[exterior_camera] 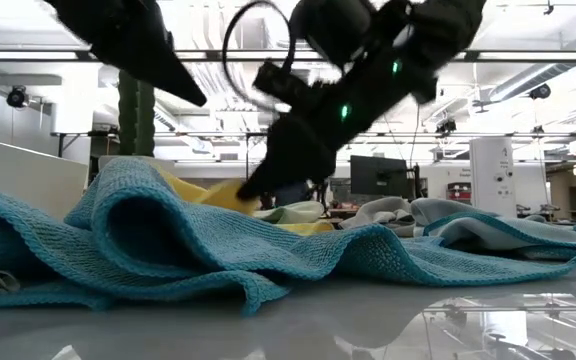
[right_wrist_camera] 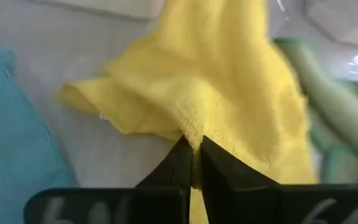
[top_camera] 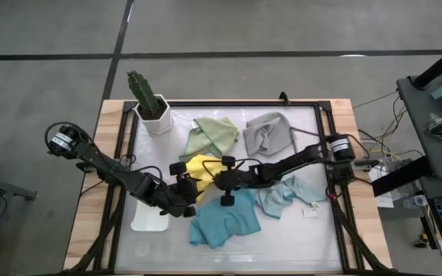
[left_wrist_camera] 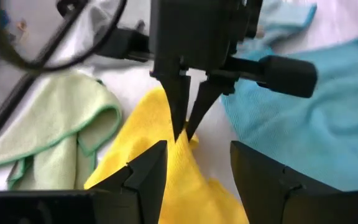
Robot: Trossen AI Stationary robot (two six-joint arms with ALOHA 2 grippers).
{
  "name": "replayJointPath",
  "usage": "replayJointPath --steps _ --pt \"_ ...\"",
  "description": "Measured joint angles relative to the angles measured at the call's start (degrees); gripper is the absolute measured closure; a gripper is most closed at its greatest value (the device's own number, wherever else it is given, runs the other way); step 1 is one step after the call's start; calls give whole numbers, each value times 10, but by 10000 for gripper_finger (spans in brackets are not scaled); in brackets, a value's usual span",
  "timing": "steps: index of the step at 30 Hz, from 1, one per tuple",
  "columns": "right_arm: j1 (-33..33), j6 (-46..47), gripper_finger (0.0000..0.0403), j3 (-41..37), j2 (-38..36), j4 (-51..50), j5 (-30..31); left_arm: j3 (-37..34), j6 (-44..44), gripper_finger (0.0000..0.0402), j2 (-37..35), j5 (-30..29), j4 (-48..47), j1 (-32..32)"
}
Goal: Fold microfiber towels
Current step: Fold the yellow microfiber towel
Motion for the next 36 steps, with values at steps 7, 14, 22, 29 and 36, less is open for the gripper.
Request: replayJointPath --steps 7,14,22,29,36 --pt "0 1 394 0 -83 -53 0 0 3 208 20 -84 37 6" --pt "-3 11 394 0 -117 -62 0 0 2 149 56 -124 79 10" --pt "-11 16 394 20 -115 -65 0 5 -15 136 117 -121 129 10" --pt "-22 39 394 19 -115 -65 0 15 -150 142 156 -155 128 10" --pt "-28 77 394 19 -115 -64 2 23 -251 168 206 -169 126 18"
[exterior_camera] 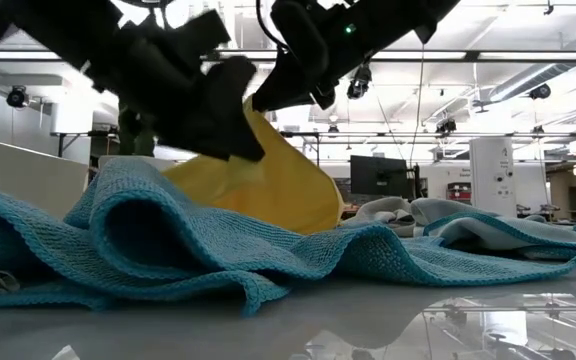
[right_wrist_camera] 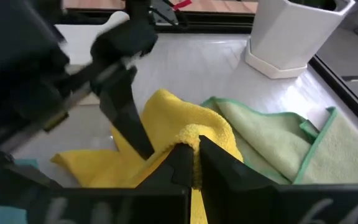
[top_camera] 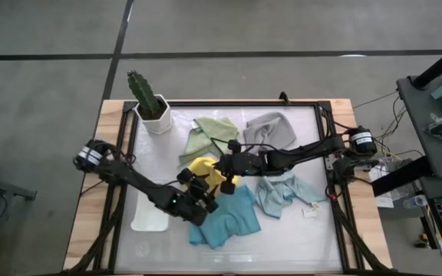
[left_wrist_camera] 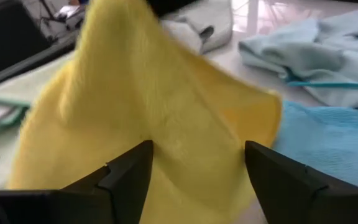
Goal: Fold microfiber towels
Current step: Fold the yellow microfiber towel
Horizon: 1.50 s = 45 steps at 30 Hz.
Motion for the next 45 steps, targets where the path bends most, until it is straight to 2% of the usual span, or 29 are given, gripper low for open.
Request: replayJointPath --steps 4,6,9,11,16,20,23,28,34,39,45 --pt "-1 7 394 0 0 0 0 -2 -20 220 15 6 -12 8" --pt "-1 7 394 0 0 0 0 -2 -15 268 15 17 -24 10" --pt "0 7 394 0 0 0 0 0 20 364 6 39 -41 10" --pt "0 7 394 0 0 -1 -1 0 55 388 -11 60 -40 10" --pt "0 10 370 0 0 -40 -3 -6 131 400 -85 169 -55 12" --pt "-5 30 314 0 -3 -80 -31 -6 148 401 -160 268 -91 24" --pt "-11 34 264 0 -8 -125 -63 -6 146 401 -209 307 -130 35" --pt "-13 52 190 0 -33 -221 -93 -7 144 401 -273 318 -185 50" --pt "1 65 138 -9 -47 -315 -94 -8 145 401 -331 318 -205 65" --pt "14 110 123 -50 -42 -261 -113 -8 145 401 -364 318 -213 65" --pt "23 193 122 -114 -41 -131 -119 -10 147 401 -380 318 -214 65"
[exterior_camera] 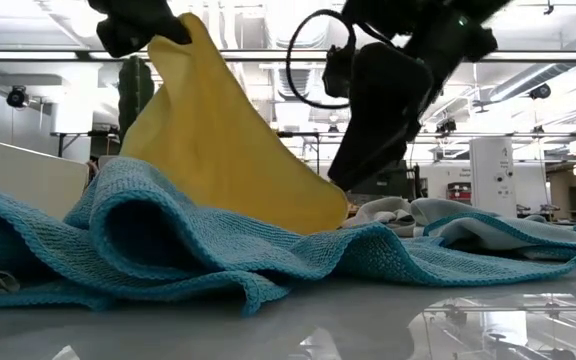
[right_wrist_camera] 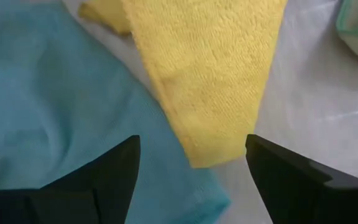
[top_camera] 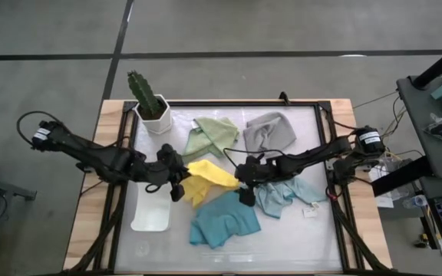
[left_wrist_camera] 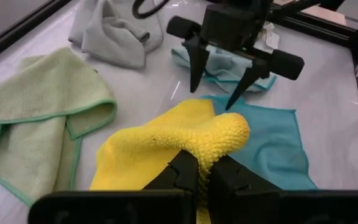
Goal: Fold microfiber towels
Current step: Fold the yellow microfiber towel
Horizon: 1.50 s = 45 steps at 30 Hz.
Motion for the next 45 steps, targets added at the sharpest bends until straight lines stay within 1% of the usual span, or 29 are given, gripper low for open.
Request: replayJointPath --steps 3,7,12,17,19,21,23,26,27,29,31,33,37,39,41,45 --pt "-1 31 124 -33 0 62 15 0 0 401 0 0 -1 0" --pt "-1 56 139 -71 0 147 28 0 1 401 1 0 -1 0" --pt "0 69 168 -113 1 208 63 1 1 402 1 0 -1 0" --pt "1 54 203 -130 29 277 74 7 2 402 1 0 0 0" --pt "1 43 225 -131 43 294 77 8 2 402 1 0 0 0" --pt "0 35 256 -131 53 307 81 9 2 402 1 0 2 0" --pt "0 15 296 -131 54 311 91 10 2 402 1 0 2 0" --pt "1 -19 370 -131 46 309 97 12 2 402 1 0 4 0" --pt "0 -30 381 -131 40 306 97 13 4 402 1 0 4 0" --pt "0 -50 389 -125 19 283 97 17 13 402 0 0 3 0" --pt "-2 -78 393 -111 -12 234 97 23 18 402 -5 0 2 0" --pt "-4 -111 394 -91 -48 169 101 32 30 402 -12 0 2 0" --pt "-4 -175 395 -35 -119 29 134 54 75 401 -31 8 -2 0" --pt "-6 -203 395 0 -150 -38 149 62 103 401 -44 22 0 2" --pt "-11 -225 395 36 -176 -101 151 66 126 401 -59 46 -2 9" --pt "-30 -264 395 113 -201 -205 151 68 162 401 -92 98 -2 35"
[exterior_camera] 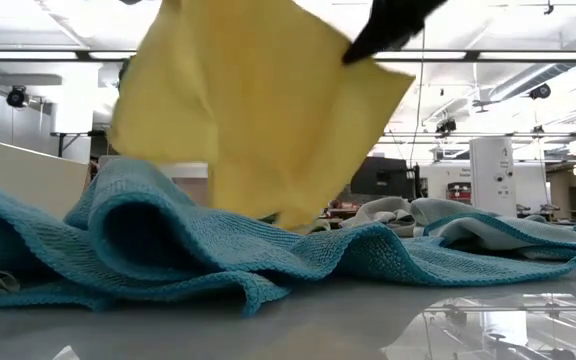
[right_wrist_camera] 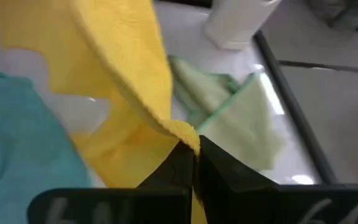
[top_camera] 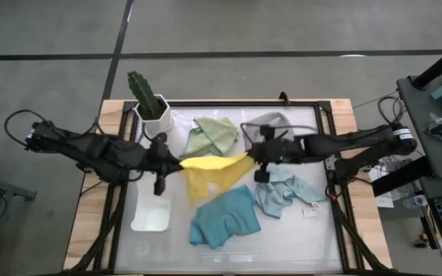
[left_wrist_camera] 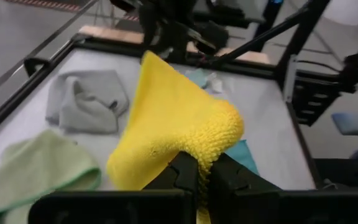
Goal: Fold microfiber towels
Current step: Fold the yellow microfiber towel
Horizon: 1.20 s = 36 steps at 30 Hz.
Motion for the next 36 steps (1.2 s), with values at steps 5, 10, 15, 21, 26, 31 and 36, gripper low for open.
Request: replayJointPath --steps 5,10,15,21,26,31,36 --pt "-31 -76 395 82 0 -85 0 0 52 401 -40 73 -34 54" --pt "-77 -138 395 127 4 -95 0 0 161 401 -59 75 -78 121" --pt "-123 -163 395 159 3 -99 0 10 272 401 -57 74 -81 181" --pt "-125 -157 395 175 0 -153 -9 15 245 401 -55 74 -138 196" --pt "-102 -94 395 159 -3 -207 -90 -5 141 401 -44 150 -180 196" --pt "-54 -50 395 109 -1 -218 -175 -42 69 401 -3 244 -173 173" --pt "2 5 395 51 0 -211 -201 -62 45 401 61 262 -163 119"
